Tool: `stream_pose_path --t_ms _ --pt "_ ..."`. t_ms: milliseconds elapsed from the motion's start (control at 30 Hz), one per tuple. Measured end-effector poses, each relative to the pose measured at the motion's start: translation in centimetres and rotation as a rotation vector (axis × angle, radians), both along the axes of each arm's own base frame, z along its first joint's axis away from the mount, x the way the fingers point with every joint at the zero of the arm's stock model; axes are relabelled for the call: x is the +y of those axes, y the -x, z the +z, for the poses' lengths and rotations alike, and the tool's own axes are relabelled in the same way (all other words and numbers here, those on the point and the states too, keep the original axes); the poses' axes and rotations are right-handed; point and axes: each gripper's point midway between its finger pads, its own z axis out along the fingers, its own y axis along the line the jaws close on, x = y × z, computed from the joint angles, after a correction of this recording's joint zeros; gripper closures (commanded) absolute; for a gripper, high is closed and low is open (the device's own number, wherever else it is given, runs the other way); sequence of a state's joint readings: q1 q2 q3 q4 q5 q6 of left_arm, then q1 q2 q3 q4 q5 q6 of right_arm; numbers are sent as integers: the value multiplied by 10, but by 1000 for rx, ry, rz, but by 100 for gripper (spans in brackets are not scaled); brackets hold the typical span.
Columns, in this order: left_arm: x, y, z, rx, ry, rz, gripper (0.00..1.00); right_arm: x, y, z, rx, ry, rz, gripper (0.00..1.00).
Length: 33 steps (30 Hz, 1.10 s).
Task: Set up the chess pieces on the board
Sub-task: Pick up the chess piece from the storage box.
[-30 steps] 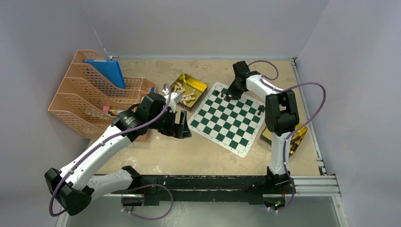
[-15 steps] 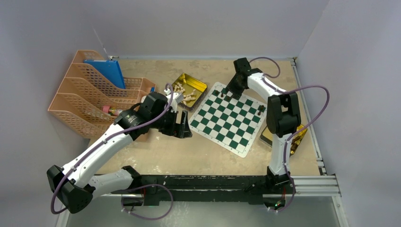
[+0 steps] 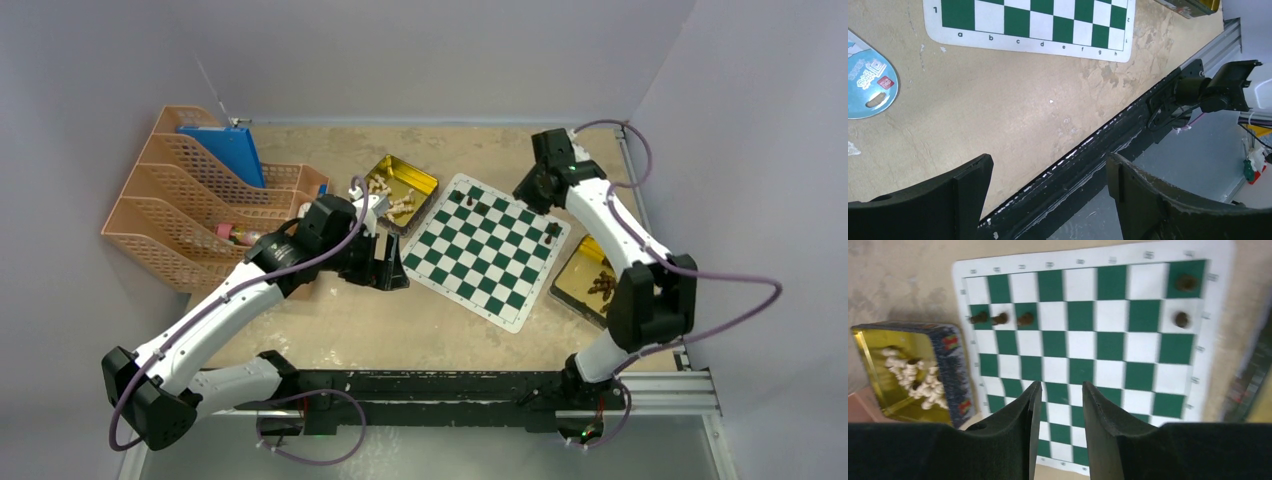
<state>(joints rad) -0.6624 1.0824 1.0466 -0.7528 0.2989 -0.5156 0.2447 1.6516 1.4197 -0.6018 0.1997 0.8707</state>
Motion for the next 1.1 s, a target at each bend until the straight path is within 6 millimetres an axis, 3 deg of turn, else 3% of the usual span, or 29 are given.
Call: stream_pose_path --t_ms 133,367,533,800,1100 --pt "2 -1 -5 0 -13 12 15 -39 35 0 12 33 -88 65" --pt "4 -3 -6 -6 -21 22 15 -129 80 0 12 88 -338 65" --pt "4 -3 -4 -12 -18 22 15 -172 107 -23 75 99 -460 65" --pt "3 -4 -1 -28 -7 20 15 -213 131 -55 152 106 -574 65" --pt "4 -3 -4 -35 0 19 15 -208 133 -85 193 52 -585 65"
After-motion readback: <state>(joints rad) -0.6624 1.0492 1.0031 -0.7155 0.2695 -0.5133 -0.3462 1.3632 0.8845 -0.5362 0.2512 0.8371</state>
